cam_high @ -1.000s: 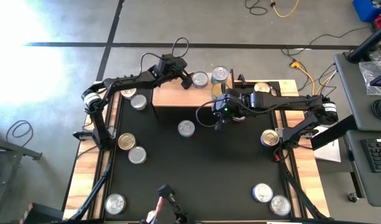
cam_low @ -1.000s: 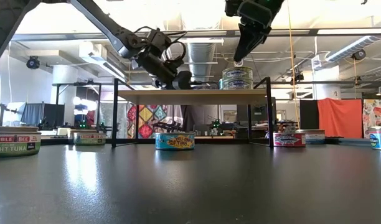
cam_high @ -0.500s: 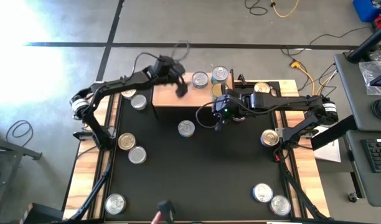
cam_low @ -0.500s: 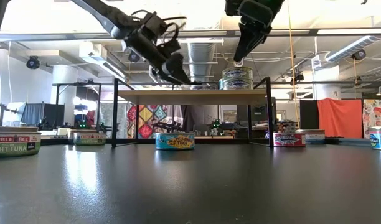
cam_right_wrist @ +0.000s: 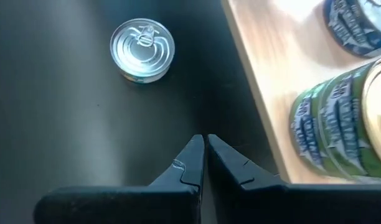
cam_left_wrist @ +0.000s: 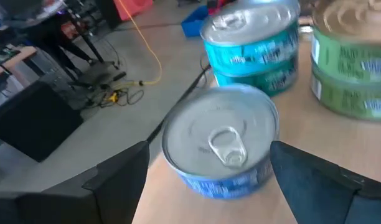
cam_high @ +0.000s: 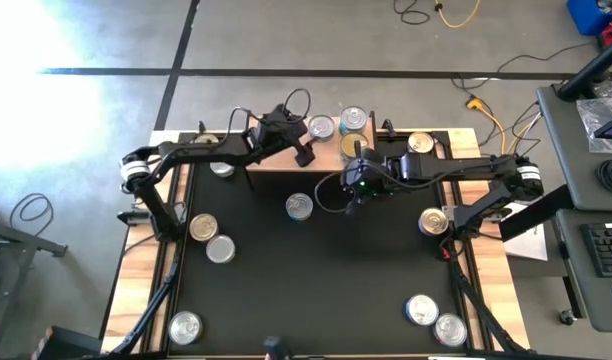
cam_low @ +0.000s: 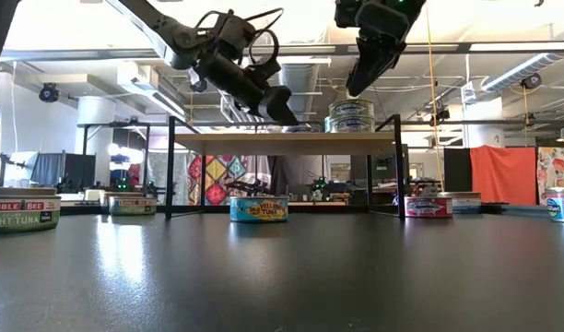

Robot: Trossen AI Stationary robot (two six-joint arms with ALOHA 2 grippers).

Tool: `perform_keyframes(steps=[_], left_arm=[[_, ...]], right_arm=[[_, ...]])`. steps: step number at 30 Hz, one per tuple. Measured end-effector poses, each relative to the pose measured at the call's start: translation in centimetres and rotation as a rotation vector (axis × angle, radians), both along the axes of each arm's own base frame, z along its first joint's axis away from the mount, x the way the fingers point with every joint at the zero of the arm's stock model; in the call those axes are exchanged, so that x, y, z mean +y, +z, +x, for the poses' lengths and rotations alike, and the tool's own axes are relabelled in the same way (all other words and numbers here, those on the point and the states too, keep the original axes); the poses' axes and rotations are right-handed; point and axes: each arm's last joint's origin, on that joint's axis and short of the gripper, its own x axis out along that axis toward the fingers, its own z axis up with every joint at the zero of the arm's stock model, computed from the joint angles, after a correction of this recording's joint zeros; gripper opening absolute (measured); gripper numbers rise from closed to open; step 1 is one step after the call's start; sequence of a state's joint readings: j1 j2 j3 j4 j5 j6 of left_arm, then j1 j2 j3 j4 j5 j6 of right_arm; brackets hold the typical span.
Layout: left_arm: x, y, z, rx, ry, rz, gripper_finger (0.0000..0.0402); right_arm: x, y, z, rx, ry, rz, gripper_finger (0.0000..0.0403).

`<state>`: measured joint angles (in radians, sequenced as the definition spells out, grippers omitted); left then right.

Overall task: Stack canned seafood by type on shelf
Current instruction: Put the top dark blue tuna can on the shelf

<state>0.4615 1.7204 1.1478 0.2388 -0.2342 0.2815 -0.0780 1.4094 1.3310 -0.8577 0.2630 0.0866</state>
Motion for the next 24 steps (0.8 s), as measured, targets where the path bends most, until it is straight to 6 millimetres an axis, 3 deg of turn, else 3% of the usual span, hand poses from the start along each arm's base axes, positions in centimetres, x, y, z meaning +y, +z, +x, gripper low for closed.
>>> perform_keyframes(steps=[11,18,21,24], left_arm=[[0.6,-1.5,0.6,0.049,0.04,0.028,0.0316],[0.7,-0.9,0.7,0.014,0.064,0.077,0.0316],[-0.9,-0.4,0.7,0.059,0.02,0.1,0.0315],[-4.6,-0.4,0.4,0.096,-0.077,0.111,0.0311]], right_arm=[[1.3,-0.2,0.1,-0.001,0.021,0.012,0.0013],[2.7,-0.2,0.1,0.004,0.07,0.012,0.0013],[3.2,-0.3,0.0,0.009,0.087,0.012,0.0013],[4.1,-0.7,-0.3,0.046,0.094,0.021,0.0013]])
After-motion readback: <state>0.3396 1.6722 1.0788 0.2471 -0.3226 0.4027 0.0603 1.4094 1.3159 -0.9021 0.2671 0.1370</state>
